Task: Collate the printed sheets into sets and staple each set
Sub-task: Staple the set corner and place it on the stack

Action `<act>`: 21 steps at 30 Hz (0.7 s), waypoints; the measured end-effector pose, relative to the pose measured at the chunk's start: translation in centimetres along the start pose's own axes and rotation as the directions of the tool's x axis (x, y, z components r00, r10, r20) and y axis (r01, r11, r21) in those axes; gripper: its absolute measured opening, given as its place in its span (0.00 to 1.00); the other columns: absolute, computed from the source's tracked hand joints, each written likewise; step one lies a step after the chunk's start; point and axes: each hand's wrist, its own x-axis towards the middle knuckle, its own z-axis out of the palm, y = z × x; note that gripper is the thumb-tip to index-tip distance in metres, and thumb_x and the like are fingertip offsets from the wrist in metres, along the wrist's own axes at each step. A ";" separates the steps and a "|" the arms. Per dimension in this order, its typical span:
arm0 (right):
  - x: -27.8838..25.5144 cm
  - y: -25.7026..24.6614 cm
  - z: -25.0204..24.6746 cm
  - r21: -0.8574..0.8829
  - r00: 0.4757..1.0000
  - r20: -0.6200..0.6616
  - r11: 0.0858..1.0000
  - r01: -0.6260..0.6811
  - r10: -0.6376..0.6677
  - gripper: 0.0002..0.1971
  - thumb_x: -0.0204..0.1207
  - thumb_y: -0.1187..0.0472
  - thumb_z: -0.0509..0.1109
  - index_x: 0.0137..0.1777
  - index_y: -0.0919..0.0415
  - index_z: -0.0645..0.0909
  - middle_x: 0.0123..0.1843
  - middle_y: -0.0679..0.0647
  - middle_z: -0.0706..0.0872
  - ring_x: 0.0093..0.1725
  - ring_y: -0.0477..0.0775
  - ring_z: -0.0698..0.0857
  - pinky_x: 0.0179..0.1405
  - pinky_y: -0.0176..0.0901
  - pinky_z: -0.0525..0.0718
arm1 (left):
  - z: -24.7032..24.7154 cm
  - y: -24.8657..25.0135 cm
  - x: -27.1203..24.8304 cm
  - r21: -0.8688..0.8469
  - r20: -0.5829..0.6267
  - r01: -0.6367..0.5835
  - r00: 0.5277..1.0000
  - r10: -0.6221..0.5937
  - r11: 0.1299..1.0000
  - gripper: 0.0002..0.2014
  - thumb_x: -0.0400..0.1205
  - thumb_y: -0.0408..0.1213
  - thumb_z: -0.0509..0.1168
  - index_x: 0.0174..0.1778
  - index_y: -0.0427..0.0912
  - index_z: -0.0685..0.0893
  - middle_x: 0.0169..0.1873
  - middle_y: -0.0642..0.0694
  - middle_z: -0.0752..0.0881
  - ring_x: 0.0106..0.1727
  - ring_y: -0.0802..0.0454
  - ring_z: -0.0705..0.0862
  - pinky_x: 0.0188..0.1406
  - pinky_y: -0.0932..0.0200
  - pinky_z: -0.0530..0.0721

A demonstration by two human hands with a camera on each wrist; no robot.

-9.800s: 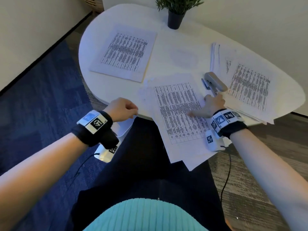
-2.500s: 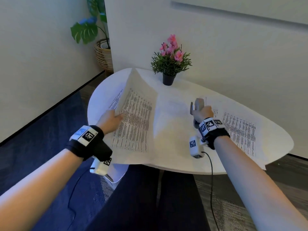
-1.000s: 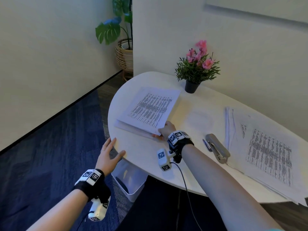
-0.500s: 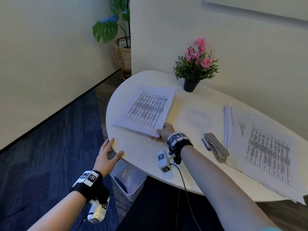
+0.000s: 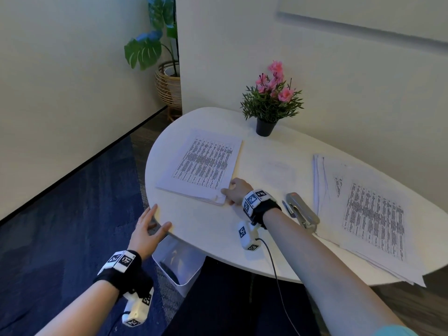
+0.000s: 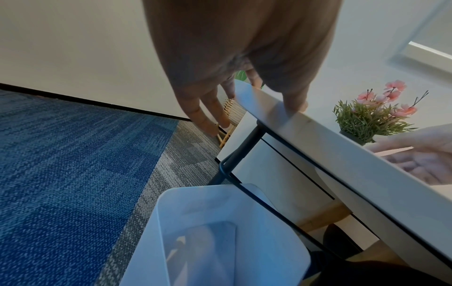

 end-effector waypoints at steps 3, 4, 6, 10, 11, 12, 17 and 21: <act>-1.3 0.6 -1.8 -0.045 0.994 -0.062 0.996 0.083 -0.085 0.23 0.81 0.52 0.65 0.71 0.62 0.69 0.55 0.60 0.86 0.40 0.53 0.86 0.32 0.40 0.78 | 0.1 0.0 0.0 0.014 -0.006 0.008 1.000 -0.008 1.000 0.36 0.78 0.48 0.70 0.81 0.56 0.61 0.81 0.50 0.61 0.69 0.45 0.77 0.70 0.39 0.76; -2.1 1.0 -2.8 -0.024 0.988 -0.099 0.993 0.116 -0.118 0.22 0.81 0.53 0.66 0.71 0.62 0.70 0.53 0.60 0.87 0.37 0.50 0.84 0.30 0.38 0.76 | 0.1 0.0 -0.1 0.016 -0.010 0.007 1.000 -0.007 1.000 0.36 0.79 0.47 0.69 0.81 0.56 0.61 0.81 0.50 0.61 0.69 0.44 0.77 0.69 0.39 0.76; -3.7 2.7 -5.2 0.039 0.968 -0.208 0.987 0.153 -0.142 0.19 0.81 0.55 0.66 0.68 0.62 0.73 0.47 0.58 0.88 0.33 0.47 0.84 0.29 0.35 0.76 | 0.3 0.0 -0.1 0.012 -0.023 0.012 1.000 -0.011 1.000 0.35 0.79 0.46 0.69 0.81 0.55 0.62 0.80 0.49 0.62 0.69 0.43 0.77 0.68 0.38 0.77; -6.9 9.4 -11.4 0.185 0.871 -0.491 0.979 0.087 0.015 0.14 0.80 0.58 0.66 0.64 0.62 0.76 0.45 0.57 0.88 0.33 0.51 0.83 0.30 0.35 0.76 | 0.4 -0.1 -0.3 0.012 -0.073 0.008 0.997 -0.007 1.000 0.33 0.78 0.45 0.71 0.79 0.54 0.66 0.78 0.49 0.67 0.69 0.44 0.78 0.71 0.40 0.74; -7.5 11.5 -13.0 0.201 0.838 -0.539 0.979 0.025 0.089 0.15 0.81 0.58 0.66 0.65 0.62 0.75 0.48 0.59 0.88 0.36 0.54 0.84 0.34 0.38 0.78 | 0.4 -0.1 -0.4 0.027 -0.098 -0.007 0.995 0.009 1.000 0.32 0.78 0.45 0.72 0.78 0.53 0.68 0.78 0.49 0.67 0.70 0.44 0.77 0.73 0.41 0.73; -8.2 13.7 -14.3 0.209 0.804 -0.571 0.977 -0.052 0.165 0.16 0.81 0.59 0.66 0.66 0.63 0.75 0.53 0.60 0.87 0.40 0.56 0.83 0.38 0.41 0.79 | 0.5 -0.1 -0.5 0.055 -0.124 -0.024 0.992 0.031 0.998 0.31 0.78 0.45 0.72 0.77 0.52 0.70 0.78 0.50 0.67 0.72 0.45 0.75 0.75 0.42 0.70; -12.1 24.0 -17.8 0.147 0.624 -0.565 0.810 -0.568 0.540 0.31 0.77 0.54 0.69 0.75 0.70 0.65 0.71 0.68 0.74 0.66 0.68 0.77 0.64 0.58 0.78 | 1.0 0.3 -1.3 0.103 -0.187 -0.021 0.982 0.040 0.994 0.29 0.78 0.45 0.71 0.76 0.49 0.73 0.78 0.52 0.68 0.76 0.46 0.70 0.78 0.45 0.64; -13.3 30.2 -17.0 0.177 0.488 -0.510 0.642 -0.746 0.708 0.55 0.55 0.28 0.74 0.73 0.68 0.66 0.70 0.67 0.73 0.69 0.68 0.74 0.65 0.64 0.77 | 1.3 0.5 -1.6 0.068 -0.222 -0.006 0.975 0.021 0.998 0.29 0.77 0.46 0.72 0.75 0.51 0.74 0.76 0.53 0.71 0.71 0.46 0.76 0.76 0.44 0.68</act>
